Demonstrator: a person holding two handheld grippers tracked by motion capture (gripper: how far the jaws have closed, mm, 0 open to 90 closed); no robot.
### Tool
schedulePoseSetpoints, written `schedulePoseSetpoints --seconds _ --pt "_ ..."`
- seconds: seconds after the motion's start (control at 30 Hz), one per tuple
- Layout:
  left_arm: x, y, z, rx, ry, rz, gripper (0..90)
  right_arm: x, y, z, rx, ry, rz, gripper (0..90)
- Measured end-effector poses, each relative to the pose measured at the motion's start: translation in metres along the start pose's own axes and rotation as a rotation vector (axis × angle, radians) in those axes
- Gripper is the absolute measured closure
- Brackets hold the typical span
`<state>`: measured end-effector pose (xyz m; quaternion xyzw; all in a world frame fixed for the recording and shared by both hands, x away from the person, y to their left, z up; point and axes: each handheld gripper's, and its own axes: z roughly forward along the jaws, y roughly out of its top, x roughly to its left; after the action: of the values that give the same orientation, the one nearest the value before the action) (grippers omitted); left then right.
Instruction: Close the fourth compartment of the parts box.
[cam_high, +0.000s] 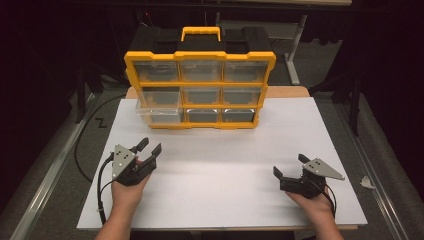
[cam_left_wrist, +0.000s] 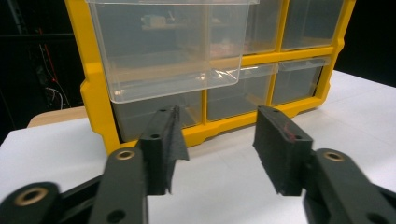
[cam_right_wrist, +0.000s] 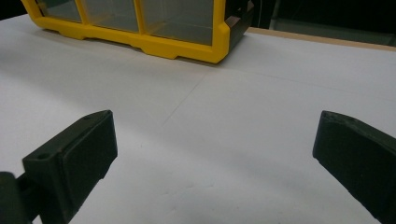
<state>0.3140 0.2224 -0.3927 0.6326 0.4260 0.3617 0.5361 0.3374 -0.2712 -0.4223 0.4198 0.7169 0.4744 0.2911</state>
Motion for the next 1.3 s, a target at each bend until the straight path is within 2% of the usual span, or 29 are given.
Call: schedulePoseSetpoints --seconds 0.3,0.5,0.73,1.1,1.3 --pt "0.001 -0.0017 -0.0011 -0.018 0.019 -0.001 67.8 -0.0006 0.0002 0.0 0.0 -0.002 -0.004 1.2" --pt "0.0021 -0.0016 -0.0022 -0.027 0.013 -0.013 79.8 -0.0007 0.0004 -0.0004 -0.001 -0.002 -0.002 1.3" --pt "0.0034 -0.0015 -0.0025 -0.026 0.022 -0.024 89.0 -0.0009 0.0002 -0.0008 -0.001 -0.003 -0.003 1.4" --pt "0.0054 -0.0007 -0.0021 -0.031 0.022 -0.055 89.7 0.0001 0.0 -0.0001 0.001 -0.005 -0.002 1.4" --pt "0.0052 0.0067 0.0048 -0.029 0.038 -0.046 89.8 0.0013 -0.0005 -0.0017 0.004 -0.005 -0.011 1.4"
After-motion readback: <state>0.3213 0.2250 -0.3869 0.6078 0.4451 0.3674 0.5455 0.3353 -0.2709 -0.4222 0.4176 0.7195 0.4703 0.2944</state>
